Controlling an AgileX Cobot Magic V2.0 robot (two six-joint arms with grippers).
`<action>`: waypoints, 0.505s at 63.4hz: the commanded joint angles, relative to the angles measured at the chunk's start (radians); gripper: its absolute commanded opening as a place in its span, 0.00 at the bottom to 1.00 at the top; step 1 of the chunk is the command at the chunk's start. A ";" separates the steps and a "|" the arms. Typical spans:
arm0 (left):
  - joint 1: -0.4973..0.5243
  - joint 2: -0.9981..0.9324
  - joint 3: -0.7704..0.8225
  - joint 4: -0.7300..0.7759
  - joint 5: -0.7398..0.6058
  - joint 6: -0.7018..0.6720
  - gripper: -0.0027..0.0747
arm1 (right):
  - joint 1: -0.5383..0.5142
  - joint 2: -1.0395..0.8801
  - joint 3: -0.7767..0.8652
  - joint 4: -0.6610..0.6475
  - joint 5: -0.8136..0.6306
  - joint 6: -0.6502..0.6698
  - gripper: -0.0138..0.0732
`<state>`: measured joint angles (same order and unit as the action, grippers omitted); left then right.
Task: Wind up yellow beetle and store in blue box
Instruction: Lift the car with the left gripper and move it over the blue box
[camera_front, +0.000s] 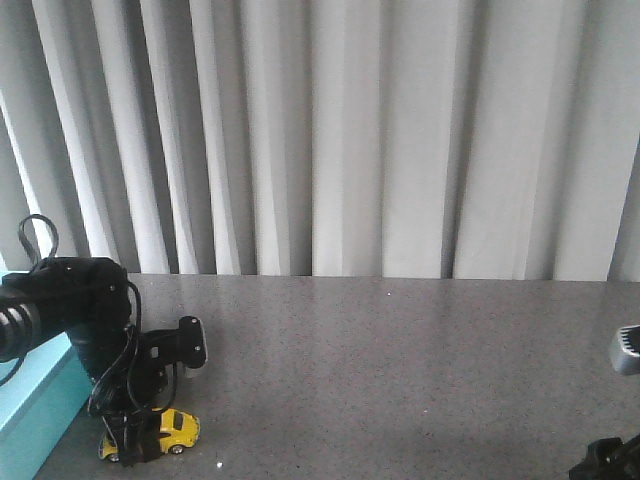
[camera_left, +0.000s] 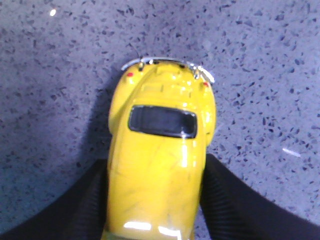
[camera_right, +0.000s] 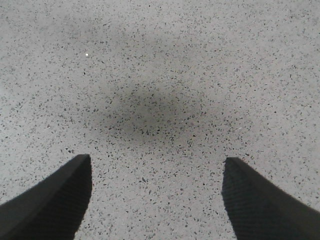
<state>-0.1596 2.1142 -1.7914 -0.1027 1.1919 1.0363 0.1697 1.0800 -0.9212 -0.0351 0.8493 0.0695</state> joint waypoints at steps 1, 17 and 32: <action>0.000 -0.074 -0.029 -0.037 -0.006 -0.033 0.33 | 0.001 -0.018 -0.024 -0.008 -0.048 0.001 0.76; 0.000 -0.166 -0.088 -0.064 -0.003 -0.145 0.35 | 0.001 -0.018 -0.024 -0.008 -0.048 0.000 0.76; 0.078 -0.209 -0.241 -0.041 0.040 -0.379 0.35 | 0.001 -0.018 -0.024 -0.008 -0.048 0.000 0.76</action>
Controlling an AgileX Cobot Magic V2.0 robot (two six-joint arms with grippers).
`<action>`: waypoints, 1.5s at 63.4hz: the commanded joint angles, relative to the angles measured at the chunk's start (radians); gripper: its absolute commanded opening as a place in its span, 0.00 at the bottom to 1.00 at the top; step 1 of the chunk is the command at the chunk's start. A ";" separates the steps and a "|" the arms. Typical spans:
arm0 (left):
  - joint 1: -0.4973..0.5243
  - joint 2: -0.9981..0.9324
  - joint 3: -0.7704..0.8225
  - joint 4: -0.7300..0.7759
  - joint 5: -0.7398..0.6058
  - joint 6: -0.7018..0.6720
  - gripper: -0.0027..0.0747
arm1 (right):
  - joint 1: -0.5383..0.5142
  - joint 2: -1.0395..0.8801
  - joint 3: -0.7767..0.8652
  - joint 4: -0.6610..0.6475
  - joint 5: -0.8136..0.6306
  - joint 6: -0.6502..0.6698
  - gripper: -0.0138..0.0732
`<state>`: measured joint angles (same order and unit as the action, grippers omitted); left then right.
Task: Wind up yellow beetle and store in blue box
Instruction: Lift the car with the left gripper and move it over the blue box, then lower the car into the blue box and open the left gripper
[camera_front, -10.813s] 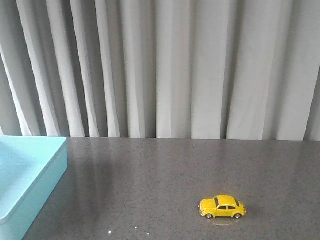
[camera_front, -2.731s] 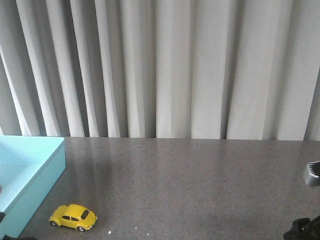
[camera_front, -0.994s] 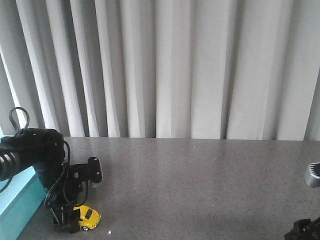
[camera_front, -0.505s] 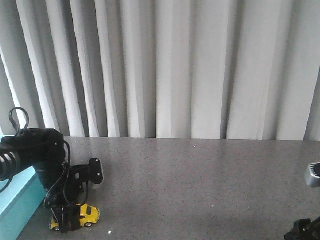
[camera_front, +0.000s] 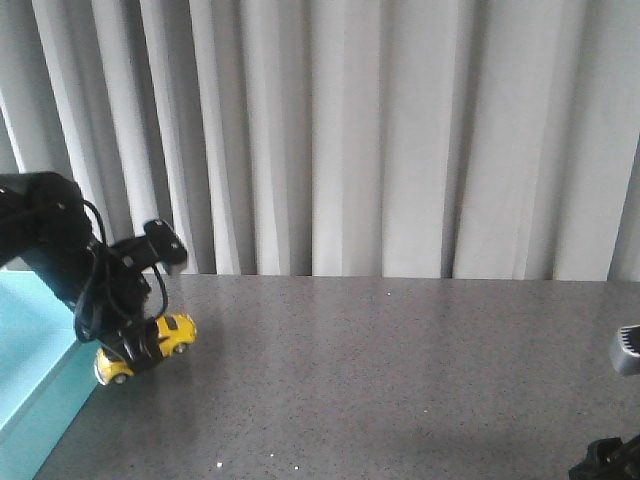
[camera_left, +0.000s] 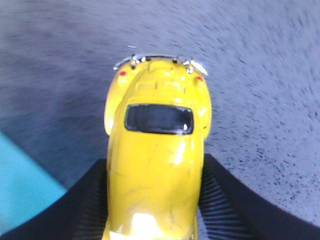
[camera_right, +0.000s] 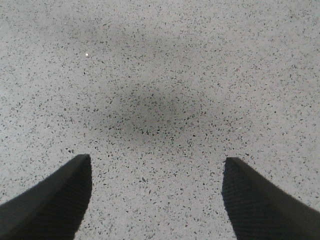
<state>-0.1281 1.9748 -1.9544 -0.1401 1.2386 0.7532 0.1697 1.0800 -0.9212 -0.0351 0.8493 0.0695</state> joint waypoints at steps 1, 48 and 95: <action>0.057 -0.070 -0.087 -0.004 -0.007 -0.118 0.35 | 0.001 -0.018 -0.024 -0.008 -0.048 0.000 0.76; 0.396 0.129 -0.129 0.003 -0.208 -0.390 0.35 | 0.001 -0.018 -0.024 -0.008 -0.048 0.000 0.76; 0.396 0.208 -0.130 -0.101 -0.153 -0.395 0.73 | 0.001 -0.018 -0.024 -0.008 -0.048 0.000 0.76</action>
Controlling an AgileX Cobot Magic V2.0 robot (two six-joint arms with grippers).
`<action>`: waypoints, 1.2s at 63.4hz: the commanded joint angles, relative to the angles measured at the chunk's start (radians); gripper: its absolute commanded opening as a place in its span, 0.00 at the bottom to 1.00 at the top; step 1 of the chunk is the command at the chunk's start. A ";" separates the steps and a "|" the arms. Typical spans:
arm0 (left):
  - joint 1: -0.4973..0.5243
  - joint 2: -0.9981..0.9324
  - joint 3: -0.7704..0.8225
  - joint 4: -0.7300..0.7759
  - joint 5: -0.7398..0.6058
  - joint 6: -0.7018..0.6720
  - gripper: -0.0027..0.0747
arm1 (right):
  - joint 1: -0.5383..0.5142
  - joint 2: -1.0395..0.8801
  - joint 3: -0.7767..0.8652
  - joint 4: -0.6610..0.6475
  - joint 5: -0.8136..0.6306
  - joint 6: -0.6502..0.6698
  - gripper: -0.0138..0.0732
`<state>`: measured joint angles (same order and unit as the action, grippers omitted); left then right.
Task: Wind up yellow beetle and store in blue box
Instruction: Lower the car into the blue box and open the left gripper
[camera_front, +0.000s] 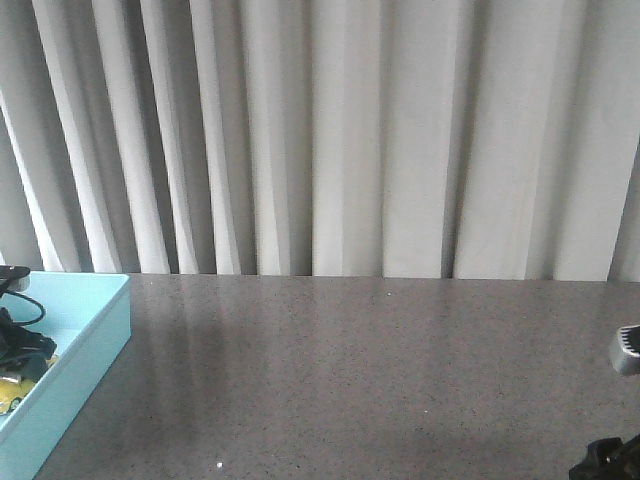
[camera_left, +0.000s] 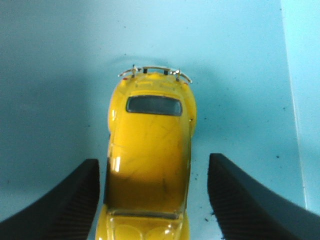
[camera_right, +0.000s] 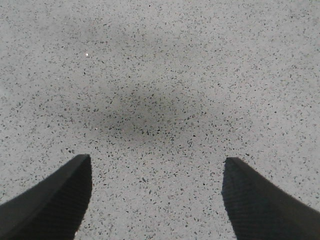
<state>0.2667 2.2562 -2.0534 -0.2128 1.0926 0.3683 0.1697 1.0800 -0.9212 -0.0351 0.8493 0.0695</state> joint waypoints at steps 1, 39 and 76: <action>0.001 -0.073 -0.032 -0.028 -0.002 -0.010 0.73 | 0.001 -0.018 -0.024 -0.008 -0.048 0.000 0.76; 0.001 -0.136 -0.032 -0.028 0.052 -0.115 0.73 | 0.001 -0.018 -0.024 -0.008 -0.048 0.000 0.76; -0.056 -0.212 -0.018 0.036 0.106 -0.146 0.73 | 0.001 -0.018 -0.024 -0.008 -0.048 0.000 0.76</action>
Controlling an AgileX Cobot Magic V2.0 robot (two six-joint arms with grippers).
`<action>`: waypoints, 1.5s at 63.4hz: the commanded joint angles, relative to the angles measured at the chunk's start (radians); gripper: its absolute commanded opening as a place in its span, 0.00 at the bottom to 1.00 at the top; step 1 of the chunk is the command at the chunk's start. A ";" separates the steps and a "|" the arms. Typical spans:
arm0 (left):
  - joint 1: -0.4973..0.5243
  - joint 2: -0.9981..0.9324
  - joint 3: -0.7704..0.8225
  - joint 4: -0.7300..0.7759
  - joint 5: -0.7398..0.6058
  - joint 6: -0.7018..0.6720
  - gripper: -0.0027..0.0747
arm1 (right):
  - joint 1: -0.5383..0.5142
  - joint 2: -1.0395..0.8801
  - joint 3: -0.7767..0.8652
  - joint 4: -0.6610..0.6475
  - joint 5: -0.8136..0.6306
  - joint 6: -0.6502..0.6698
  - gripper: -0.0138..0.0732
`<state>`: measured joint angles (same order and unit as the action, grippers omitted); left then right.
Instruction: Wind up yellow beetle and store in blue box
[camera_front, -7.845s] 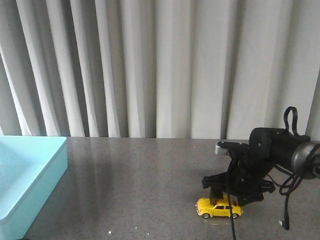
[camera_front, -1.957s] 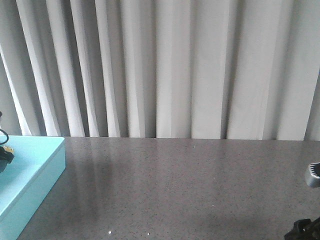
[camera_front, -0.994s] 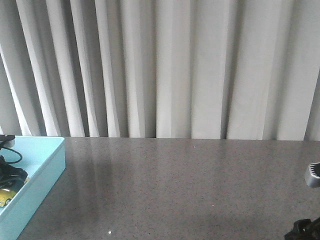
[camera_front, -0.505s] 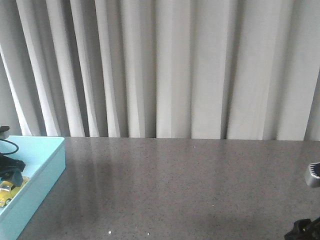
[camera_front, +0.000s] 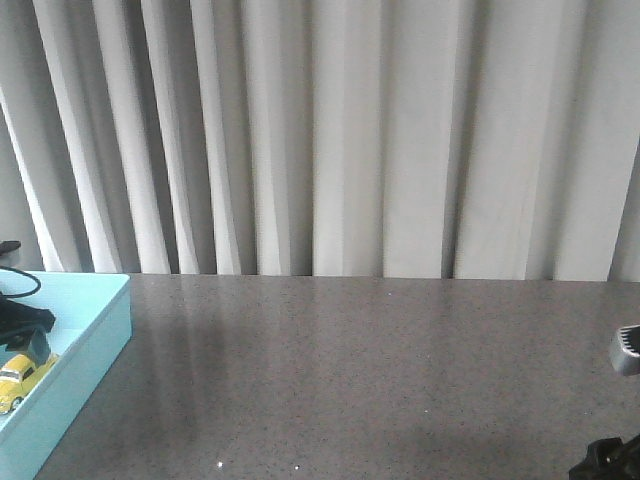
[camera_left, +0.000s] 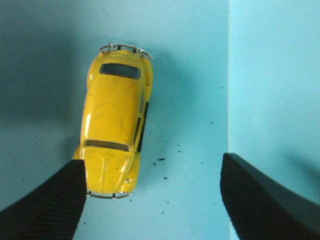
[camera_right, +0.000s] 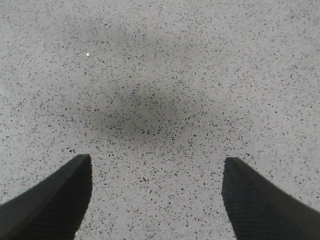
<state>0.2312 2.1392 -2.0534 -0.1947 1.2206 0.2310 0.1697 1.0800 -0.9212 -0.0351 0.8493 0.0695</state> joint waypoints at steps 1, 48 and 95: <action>-0.024 -0.100 -0.013 0.028 -0.024 -0.011 0.73 | 0.001 -0.018 -0.024 -0.008 -0.048 0.000 0.76; -0.037 -0.814 1.031 -0.019 -0.711 -0.008 0.73 | 0.001 -0.018 -0.024 -0.008 -0.046 0.000 0.76; -0.294 -1.303 1.493 0.001 -0.949 -0.143 0.73 | 0.001 -0.018 -0.024 -0.008 -0.047 0.000 0.76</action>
<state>-0.0545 0.8817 -0.5665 -0.2021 0.3748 0.1350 0.1697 1.0800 -0.9212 -0.0351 0.8493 0.0695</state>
